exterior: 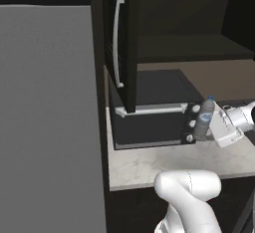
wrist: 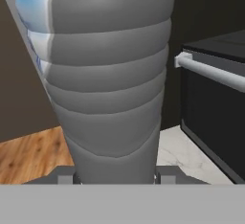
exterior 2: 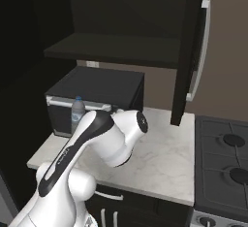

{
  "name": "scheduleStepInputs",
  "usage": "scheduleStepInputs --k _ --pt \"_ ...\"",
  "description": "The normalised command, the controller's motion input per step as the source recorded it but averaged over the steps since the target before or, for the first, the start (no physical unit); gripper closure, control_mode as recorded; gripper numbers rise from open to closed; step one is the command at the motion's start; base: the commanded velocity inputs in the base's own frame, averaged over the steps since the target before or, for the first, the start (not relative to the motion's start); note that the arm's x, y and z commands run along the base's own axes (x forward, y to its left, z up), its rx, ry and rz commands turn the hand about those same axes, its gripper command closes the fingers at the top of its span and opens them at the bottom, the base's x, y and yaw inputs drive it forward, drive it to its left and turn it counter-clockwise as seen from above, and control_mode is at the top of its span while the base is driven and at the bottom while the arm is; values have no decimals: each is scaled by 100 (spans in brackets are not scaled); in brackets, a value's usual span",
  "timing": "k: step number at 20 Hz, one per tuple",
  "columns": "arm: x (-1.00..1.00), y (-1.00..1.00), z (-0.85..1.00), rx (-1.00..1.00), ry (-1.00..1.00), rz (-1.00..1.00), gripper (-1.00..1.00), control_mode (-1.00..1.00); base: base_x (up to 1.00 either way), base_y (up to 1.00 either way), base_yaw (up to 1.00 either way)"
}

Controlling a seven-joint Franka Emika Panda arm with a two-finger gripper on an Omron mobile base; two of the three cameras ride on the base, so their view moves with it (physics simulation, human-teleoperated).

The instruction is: Pick the bottled water from the counter and place it in the open cabinet.

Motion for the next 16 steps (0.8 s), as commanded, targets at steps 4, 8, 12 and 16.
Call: scheduleStepInputs --k 4,8,12,16 --pt "0 0 0 0 0 0 100 100 24 0 0" --pt "0 0 0 0 0 0 100 100 0 0 0" --pt "0 0 0 0 0 0 100 100 0 0 0" --pt "0 0 0 0 0 0 100 -100 0 0 0"
